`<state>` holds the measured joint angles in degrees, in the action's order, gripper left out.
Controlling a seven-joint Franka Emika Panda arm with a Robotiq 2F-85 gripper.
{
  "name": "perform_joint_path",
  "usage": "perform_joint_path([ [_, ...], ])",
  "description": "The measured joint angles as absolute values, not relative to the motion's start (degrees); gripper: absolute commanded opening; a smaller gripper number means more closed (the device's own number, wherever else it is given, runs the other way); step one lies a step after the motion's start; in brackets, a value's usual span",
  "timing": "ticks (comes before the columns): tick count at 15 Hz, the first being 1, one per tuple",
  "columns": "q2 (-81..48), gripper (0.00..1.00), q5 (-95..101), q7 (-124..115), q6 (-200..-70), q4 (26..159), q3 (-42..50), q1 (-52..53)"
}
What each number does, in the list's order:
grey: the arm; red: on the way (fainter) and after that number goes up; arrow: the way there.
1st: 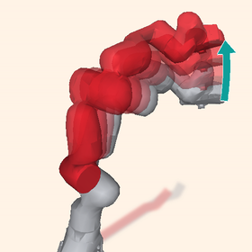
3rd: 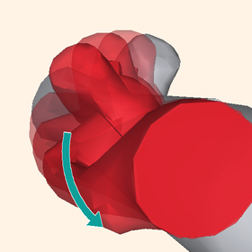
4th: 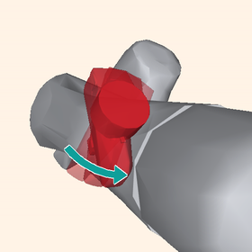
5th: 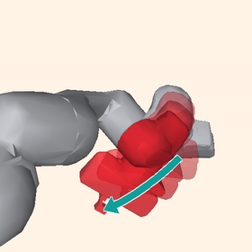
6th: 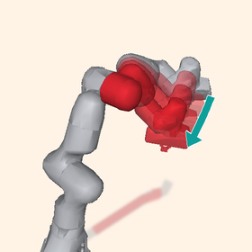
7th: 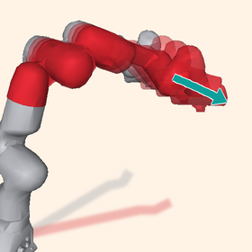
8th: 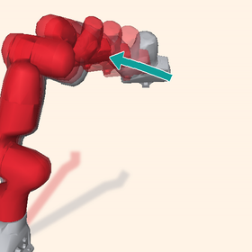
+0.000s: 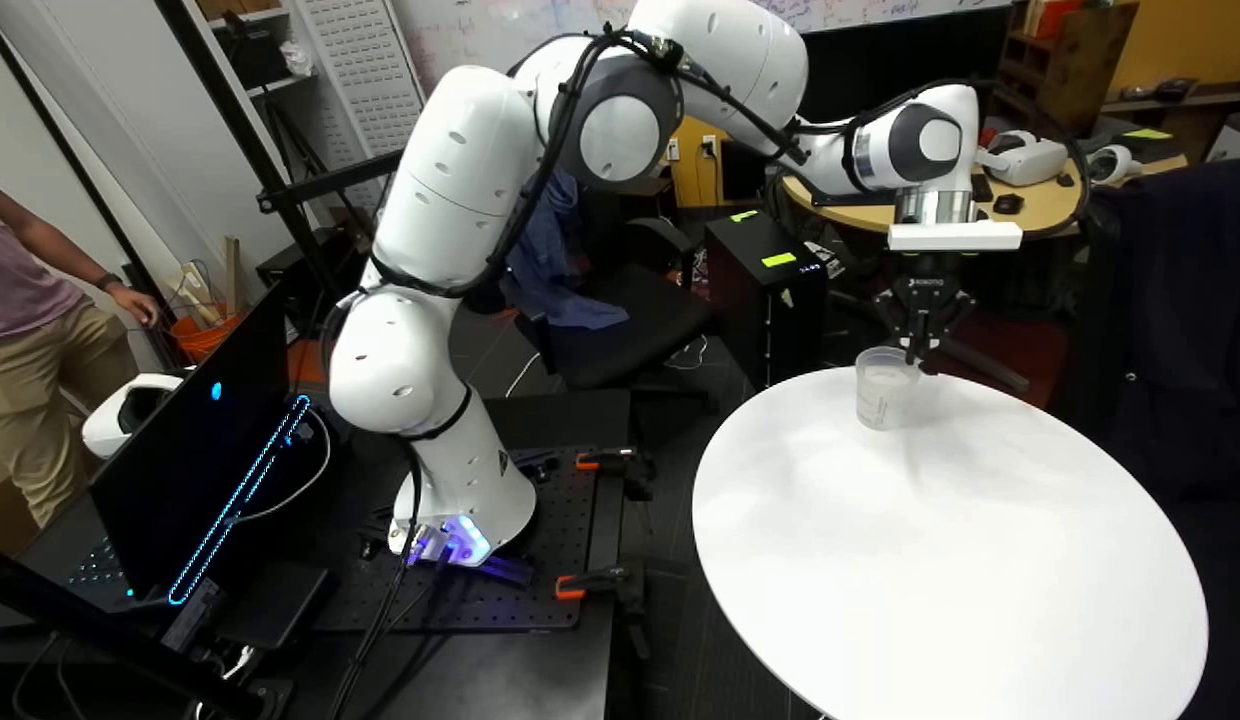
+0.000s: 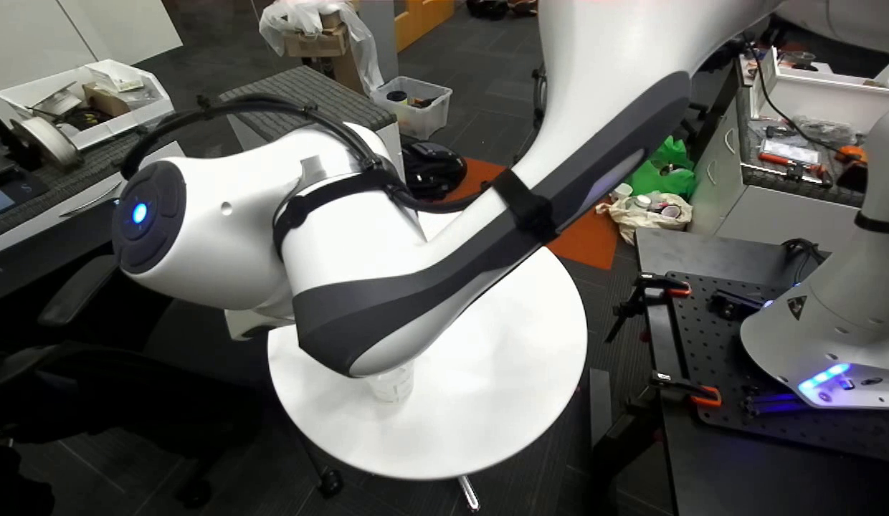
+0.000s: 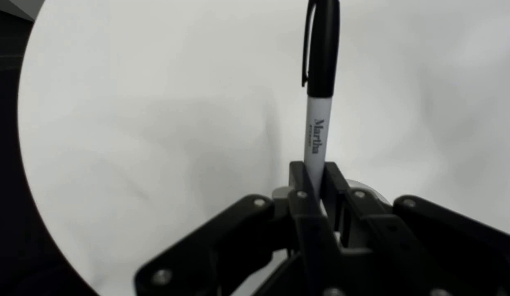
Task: Put the marker in the clear cup
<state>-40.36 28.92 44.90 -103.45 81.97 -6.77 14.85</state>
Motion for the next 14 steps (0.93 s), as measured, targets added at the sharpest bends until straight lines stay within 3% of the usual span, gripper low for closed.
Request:
perform_joint_path([
  [14, -49.74, 0.03, 28.92, 49.54, -94.18, 70.42, -6.8, 18.71],
])
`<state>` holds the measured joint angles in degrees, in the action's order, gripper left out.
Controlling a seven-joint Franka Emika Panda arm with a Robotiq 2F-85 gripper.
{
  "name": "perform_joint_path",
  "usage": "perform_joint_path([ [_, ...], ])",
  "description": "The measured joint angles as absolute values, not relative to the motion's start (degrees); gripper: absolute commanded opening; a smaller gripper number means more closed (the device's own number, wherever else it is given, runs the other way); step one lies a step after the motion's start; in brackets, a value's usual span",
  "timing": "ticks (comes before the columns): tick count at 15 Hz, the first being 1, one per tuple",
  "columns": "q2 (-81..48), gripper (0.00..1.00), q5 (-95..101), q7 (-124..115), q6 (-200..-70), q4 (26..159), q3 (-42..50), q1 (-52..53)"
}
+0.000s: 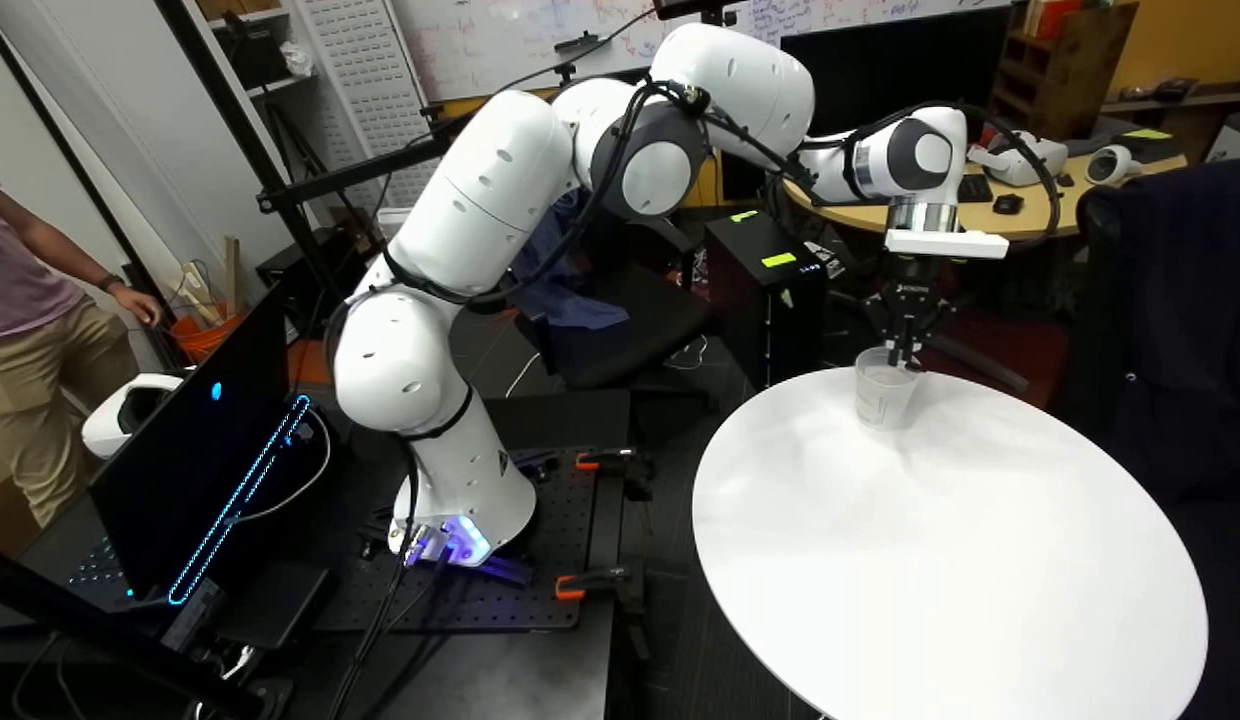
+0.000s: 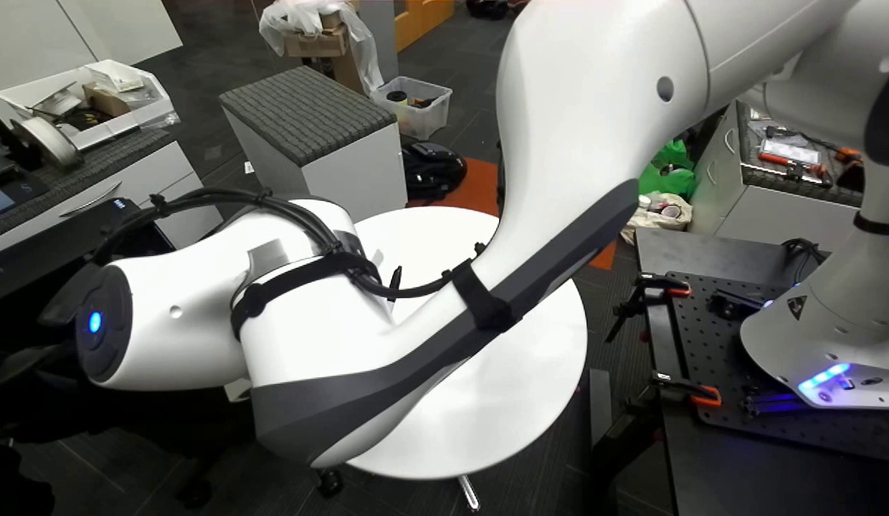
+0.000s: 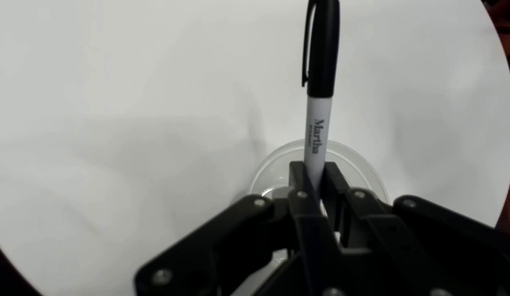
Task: Put the marker in the clear cup
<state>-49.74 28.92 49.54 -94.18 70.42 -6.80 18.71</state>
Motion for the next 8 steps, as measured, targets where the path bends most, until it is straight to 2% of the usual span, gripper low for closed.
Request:
perform_joint_path([
  [4, -51.56, 0.03, 28.92, 50.45, -92.43, 67.79, -6.8, 19.49],
  [5, -51.99, 0.38, 28.92, 50.62, -92.13, 67.14, -6.8, 19.63],
  [6, -52.38, 0.39, 28.92, 50.75, -91.82, 66.56, -6.8, 19.73],
  [8, -53.1, 0.52, 28.92, 51.38, -91.14, 65.46, -6.78, 19.95],
])
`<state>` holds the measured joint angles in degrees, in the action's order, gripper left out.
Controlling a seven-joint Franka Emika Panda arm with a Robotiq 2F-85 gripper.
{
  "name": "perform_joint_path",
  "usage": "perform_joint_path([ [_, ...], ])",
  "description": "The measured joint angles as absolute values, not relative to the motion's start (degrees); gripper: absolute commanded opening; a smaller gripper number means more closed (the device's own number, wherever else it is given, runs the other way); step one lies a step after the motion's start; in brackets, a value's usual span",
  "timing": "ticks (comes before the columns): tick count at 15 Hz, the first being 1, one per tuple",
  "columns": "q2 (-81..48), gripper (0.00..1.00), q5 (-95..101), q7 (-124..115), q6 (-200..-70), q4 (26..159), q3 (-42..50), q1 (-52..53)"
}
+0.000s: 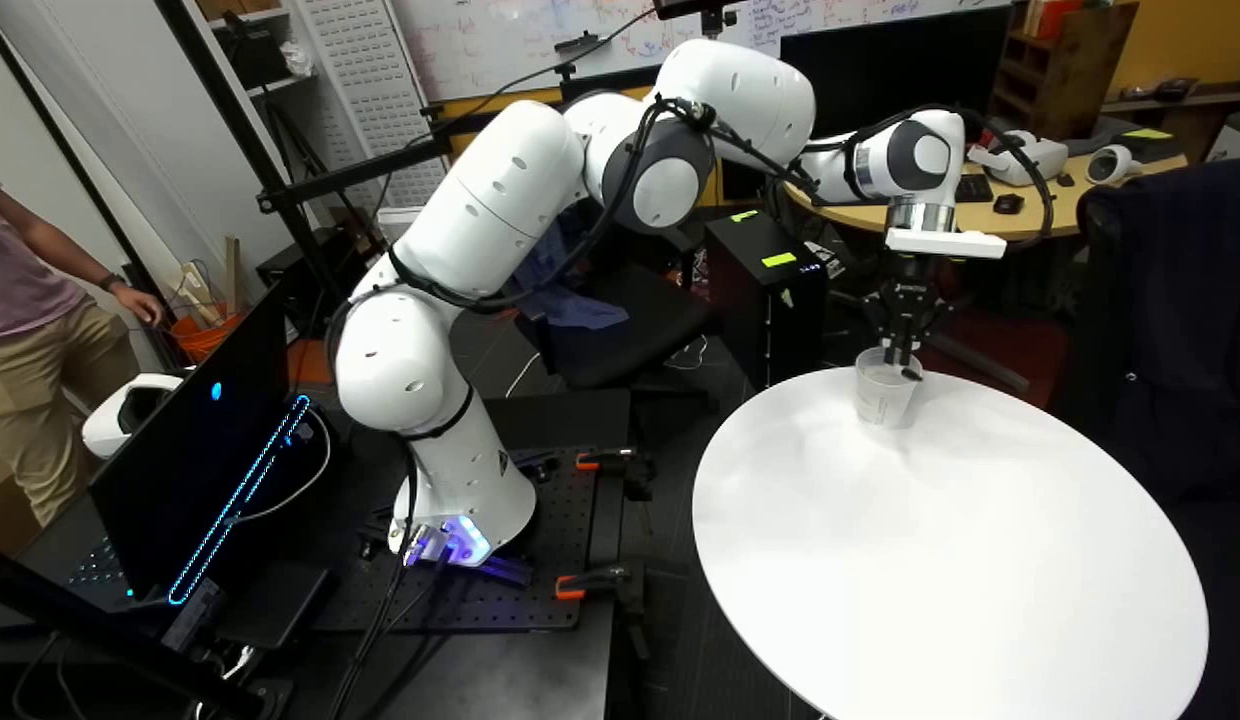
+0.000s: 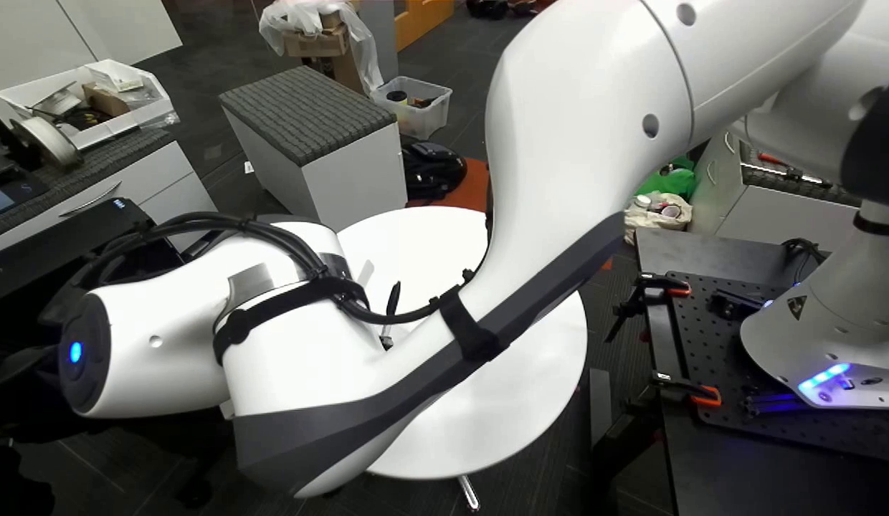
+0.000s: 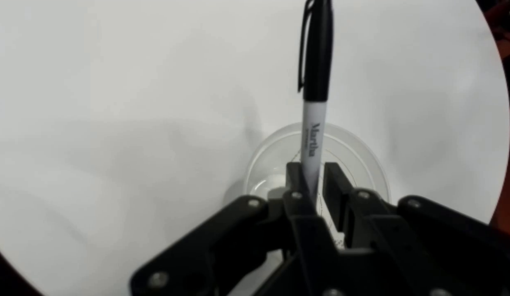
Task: Put the marker in the clear cup
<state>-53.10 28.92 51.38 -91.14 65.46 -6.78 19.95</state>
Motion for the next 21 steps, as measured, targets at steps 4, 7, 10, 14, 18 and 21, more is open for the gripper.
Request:
perform_joint_path([
  [4, -54.45, 0.83, 28.92, 52.58, -90.33, 63.4, -6.71, 20.26],
  [7, -55.23, 1.0, 28.92, 52.78, -90.0, 62.04, -6.64, 20.39],
  [10, -55.45, 1.0, 28.92, 52.79, -89.98, 61.0, -6.32, 20.59],
  [14, -55.28, 1.0, 28.92, 52.43, -89.57, 59.7, -5.63, 20.44],
  [18, -53.78, 1.0, 28.9, 50.17, -89.58, 59.66, -4.6, 19.49],
  [21, -51.53, 1.0, 28.43, 47.02, -90.81, 60.52, -4.58, 17.64],
])
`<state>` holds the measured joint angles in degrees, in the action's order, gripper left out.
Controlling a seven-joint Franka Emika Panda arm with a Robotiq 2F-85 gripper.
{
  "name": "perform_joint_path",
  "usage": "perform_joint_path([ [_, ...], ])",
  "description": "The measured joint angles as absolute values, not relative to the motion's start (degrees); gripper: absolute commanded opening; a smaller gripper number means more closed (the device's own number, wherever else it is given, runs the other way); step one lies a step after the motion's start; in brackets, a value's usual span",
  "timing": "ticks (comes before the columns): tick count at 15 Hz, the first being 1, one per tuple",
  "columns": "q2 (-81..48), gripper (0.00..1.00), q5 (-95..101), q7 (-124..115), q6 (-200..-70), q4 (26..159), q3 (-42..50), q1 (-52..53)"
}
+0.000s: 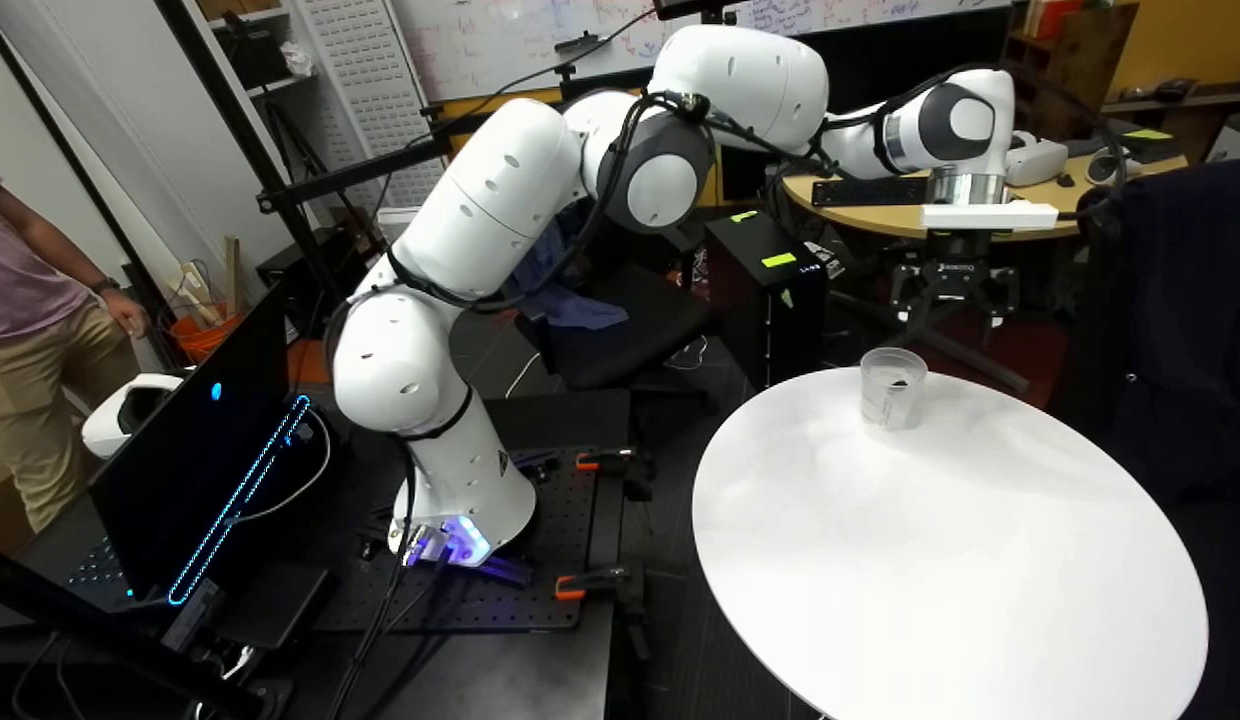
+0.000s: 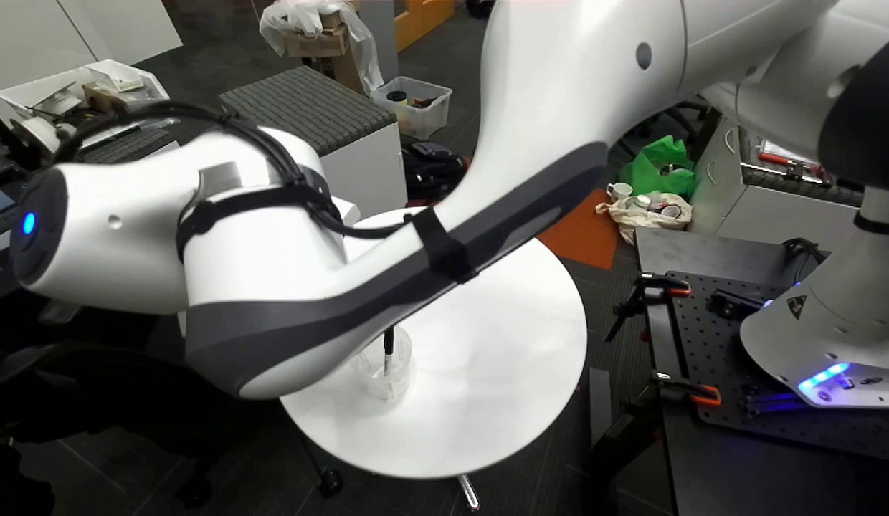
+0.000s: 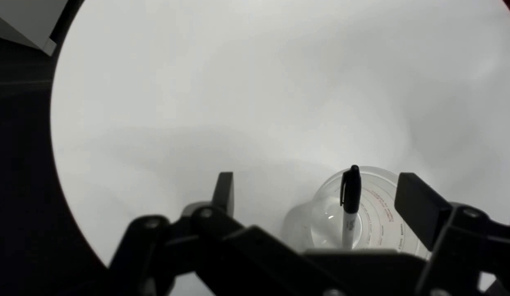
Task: Put the marker in the clear cup
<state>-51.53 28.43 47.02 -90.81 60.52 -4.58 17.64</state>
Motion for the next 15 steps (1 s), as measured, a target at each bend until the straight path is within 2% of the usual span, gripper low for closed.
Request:
perform_joint_path([
  [5, -45.15, 1.0, 26.0, 41.6, -99.78, 67.57, -4.66, 12.5],
  [15, -28.58, 1.0, 24.51, 35.43, -123.9, 92.95, -3.65, 1.44],
])
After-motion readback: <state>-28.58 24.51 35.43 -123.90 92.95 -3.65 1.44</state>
